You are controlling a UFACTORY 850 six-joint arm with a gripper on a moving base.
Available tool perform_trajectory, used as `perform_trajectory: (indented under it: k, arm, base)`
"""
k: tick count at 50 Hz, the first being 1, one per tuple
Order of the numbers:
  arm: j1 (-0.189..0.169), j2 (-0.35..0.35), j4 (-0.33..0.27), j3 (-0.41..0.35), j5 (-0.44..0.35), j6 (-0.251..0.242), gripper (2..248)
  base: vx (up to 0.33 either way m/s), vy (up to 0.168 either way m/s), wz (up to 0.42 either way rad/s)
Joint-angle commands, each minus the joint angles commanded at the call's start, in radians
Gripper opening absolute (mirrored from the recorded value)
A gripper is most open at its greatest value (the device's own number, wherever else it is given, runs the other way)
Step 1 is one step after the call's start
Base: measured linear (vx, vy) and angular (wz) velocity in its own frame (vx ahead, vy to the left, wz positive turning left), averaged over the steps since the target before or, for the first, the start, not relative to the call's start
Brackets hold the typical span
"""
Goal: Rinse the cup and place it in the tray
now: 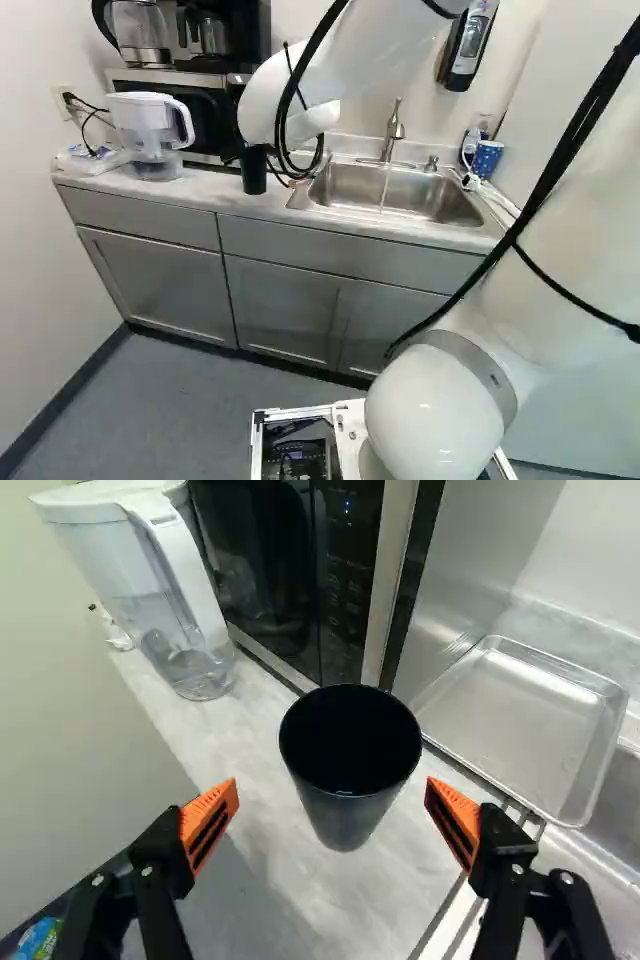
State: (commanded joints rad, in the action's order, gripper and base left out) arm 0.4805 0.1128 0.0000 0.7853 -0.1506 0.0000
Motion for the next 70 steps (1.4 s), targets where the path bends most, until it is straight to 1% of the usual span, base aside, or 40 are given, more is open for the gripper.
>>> perform_trajectory:
  k: [44, 70]
  arm:
    - [0.001, -0.079, 0.000, -0.023, -0.164, 0.000, 247]
    - [0.005, -0.119, 0.000, -0.042, -0.278, 0.000, 247]
  base:
    - [0.000, 0.000, 0.000]
    - [0.000, 0.000, 0.000]
